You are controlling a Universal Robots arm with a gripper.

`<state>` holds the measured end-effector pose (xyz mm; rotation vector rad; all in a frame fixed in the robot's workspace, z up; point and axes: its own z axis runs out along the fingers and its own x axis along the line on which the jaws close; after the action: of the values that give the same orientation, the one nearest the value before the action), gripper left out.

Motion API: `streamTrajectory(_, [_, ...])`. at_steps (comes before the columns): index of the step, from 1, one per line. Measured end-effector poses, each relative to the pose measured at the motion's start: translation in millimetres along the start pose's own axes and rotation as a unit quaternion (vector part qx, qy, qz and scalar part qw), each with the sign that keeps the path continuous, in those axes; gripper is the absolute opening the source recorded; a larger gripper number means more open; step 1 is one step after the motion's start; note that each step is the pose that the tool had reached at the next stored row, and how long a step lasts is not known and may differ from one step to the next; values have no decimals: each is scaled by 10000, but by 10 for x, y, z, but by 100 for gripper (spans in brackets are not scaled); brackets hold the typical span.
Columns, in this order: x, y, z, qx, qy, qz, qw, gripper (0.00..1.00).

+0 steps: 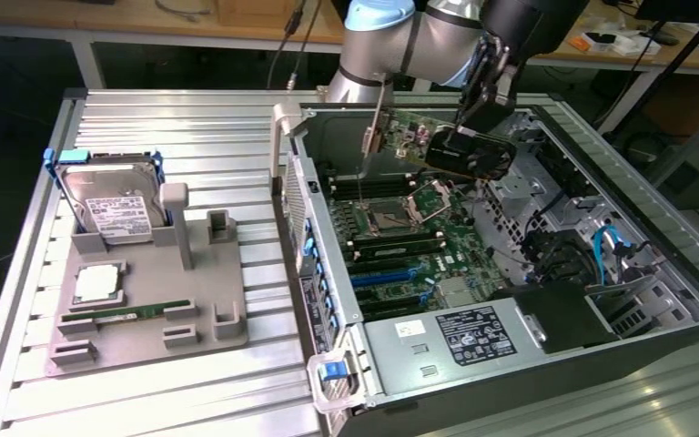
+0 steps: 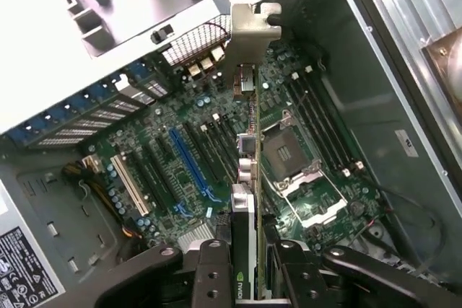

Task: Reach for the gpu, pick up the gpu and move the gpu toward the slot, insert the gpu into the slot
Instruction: 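Insert the gpu into the slot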

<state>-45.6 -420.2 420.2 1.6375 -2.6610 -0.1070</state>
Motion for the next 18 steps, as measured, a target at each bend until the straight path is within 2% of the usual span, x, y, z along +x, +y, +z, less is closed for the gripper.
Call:
streamTrajectory(5, [2, -4, 56, -11, 30, -457, 9990, 27])
streamTrajectory(6, [2, -6, 85, -15, 41, -636, 9980, 27])
streamTrajectory(10, [3, -8, 119, -23, 65, -999, 9950, 27])
streamTrajectory(15, [5, -13, 199, -40, 115, -1739, 9847, 27])
streamTrajectory(18, [5, -16, 227, -46, 132, -1999, 9797, 27])
